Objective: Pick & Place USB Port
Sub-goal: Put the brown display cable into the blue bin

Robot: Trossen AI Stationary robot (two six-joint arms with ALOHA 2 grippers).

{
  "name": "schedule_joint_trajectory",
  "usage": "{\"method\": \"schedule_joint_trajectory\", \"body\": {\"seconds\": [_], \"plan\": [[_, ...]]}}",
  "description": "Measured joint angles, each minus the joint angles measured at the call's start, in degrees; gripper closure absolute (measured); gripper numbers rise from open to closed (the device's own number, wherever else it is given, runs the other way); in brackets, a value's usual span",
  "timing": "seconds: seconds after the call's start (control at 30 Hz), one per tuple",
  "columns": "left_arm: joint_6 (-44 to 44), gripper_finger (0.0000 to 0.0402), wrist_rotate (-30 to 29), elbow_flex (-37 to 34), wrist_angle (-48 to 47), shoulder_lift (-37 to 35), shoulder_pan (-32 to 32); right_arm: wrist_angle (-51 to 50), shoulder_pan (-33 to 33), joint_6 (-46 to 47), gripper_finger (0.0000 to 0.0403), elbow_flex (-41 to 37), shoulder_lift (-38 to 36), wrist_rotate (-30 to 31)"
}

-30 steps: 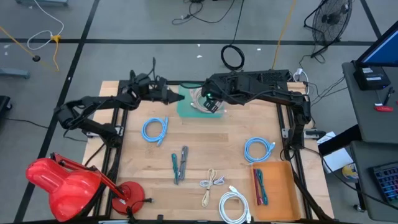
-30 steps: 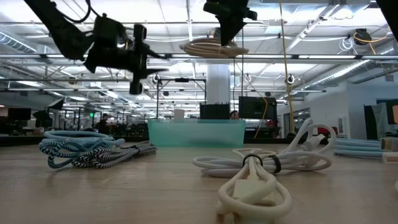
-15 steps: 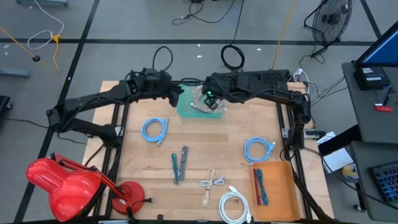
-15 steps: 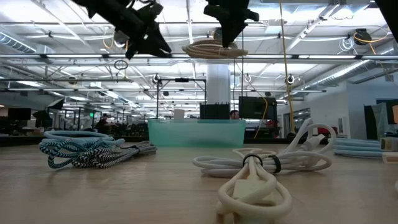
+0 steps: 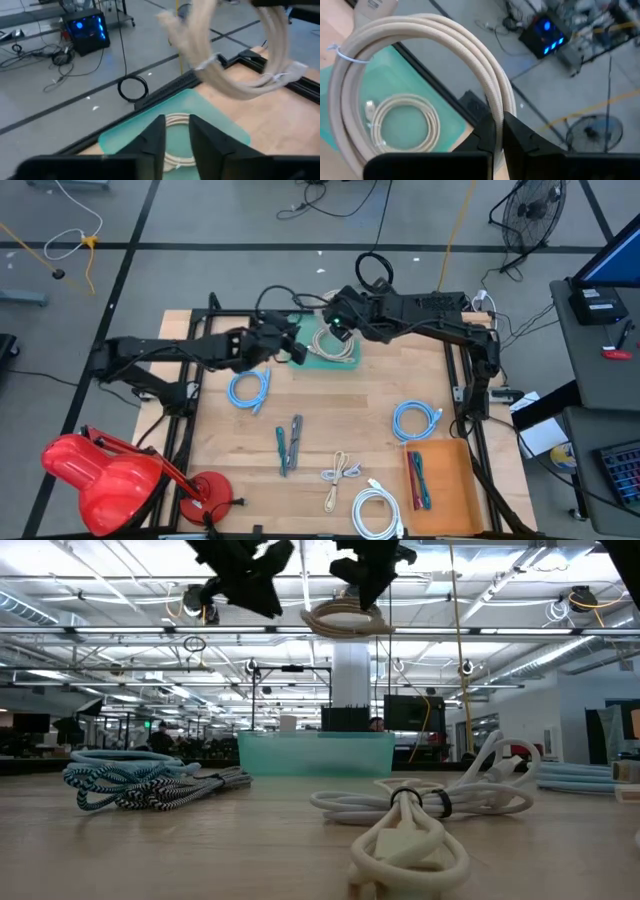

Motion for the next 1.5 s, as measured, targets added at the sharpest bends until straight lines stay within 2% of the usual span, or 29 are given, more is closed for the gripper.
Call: {"method": "schedule_joint_trajectory", "body": {"seconds": [0.1,0.17,0.3,0.43,0.53,0.67,0.9,1.07,1.3,1.5], "plan": [[5.20,0.0379,-0.12,5.37,2.47,5.82,-2.11,4.12,0.37,-4.60,0.0397,0.00,0.00,0.18],[7.11,0.0394,0.64,9.55,1.34,9.67,-3.16,6.11,0.44,-6.69,0.0397,0.00,0.00,0.19],[5.06,0.0372,-1.59,17.99,-8.00,14.52,-3.70,6.71,0.44,-9.62,0.0397,0.00,0.00,1.18],[4.66,0.0340,-3.35,21.55,-15.91,15.24,-3.58,6.51,-0.22,-10.40,0.0397,0.00,0.00,1.80],[1.14,0.0319,-5.74,21.68,-18.36,13.66,-3.37,6.27,-0.52,-10.63,0.0397,0.00,0.00,1.74],[0.40,0.0299,-6.04,21.73,-16.71,11.59,-1.68,6.35,-0.72,-10.10,0.0397,0.00,0.00,1.58],[-4.37,0.0280,0.78,21.75,-15.29,11.79,1.32,6.98,-1.18,-8.98,0.0397,-1.52,0.00,2.98],[0.55,0.0279,3.48,21.70,-14.63,12.24,1.45,6.00,-1.53,-7.08,0.0397,-2.35,-0.12,0.40],[0.50,0.0279,4.43,21.68,-15.26,12.22,1.59,5.86,-0.16,-7.47,0.0397,-2.45,-2.08,-0.95],[1.56,0.0279,6.24,20.85,-11.73,12.22,1.22,5.50,1.25,-7.63,0.0397,-2.38,-3.28,0.22]]}}
